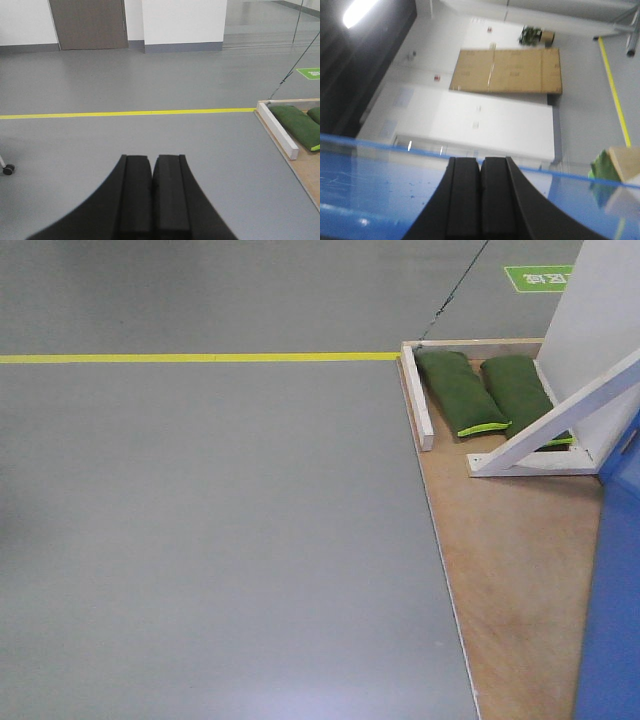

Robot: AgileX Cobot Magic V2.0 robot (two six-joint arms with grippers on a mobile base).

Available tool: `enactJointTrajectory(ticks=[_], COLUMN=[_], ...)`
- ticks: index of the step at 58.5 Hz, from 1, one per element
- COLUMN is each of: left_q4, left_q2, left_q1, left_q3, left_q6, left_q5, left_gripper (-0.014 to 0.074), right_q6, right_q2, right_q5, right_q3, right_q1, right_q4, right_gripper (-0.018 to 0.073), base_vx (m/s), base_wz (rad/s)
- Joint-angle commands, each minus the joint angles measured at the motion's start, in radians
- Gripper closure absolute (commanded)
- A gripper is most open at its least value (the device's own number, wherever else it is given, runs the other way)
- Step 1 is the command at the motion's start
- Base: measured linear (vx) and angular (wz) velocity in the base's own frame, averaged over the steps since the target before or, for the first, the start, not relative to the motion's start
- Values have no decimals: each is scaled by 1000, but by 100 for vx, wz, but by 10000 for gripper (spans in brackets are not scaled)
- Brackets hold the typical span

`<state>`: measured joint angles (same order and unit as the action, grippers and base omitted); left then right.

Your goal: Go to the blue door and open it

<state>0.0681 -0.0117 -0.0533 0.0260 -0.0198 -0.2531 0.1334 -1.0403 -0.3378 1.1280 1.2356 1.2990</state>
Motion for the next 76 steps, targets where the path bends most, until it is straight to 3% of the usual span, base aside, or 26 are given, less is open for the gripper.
enactJointTrajectory(ticks=[1,19,32,53,65,76], left_q4=[-3,-3,-3,-3,-3,-3], left_q2=[-14,-14,-14,-14,-14,-14], left_q1=[3,3,3,3,3,3], left_q3=[-27,-27,-27,-27,-27,-27], left_q6=[-7,-7,-7,-7,-7,-7], left_q5=[80,80,80,80,80,80], left_gripper=[524,524,524,524,524,524], right_q6=[6,6,6,6,6,6], right_q2=[40,88,96,32,-43,-138], right_q5=[-350,-541,-506,-199,37,123], right_q3=[44,44,44,44,80,187], right_q1=[-86,-292,-414,-546,-712,-837], right_q4=[64,36,39,40,39,38], right_gripper=[548,548,548,548,548,548], base_vx=[0,0,0,0,0,0], base_wz=[-1,0,0,1,0,0])
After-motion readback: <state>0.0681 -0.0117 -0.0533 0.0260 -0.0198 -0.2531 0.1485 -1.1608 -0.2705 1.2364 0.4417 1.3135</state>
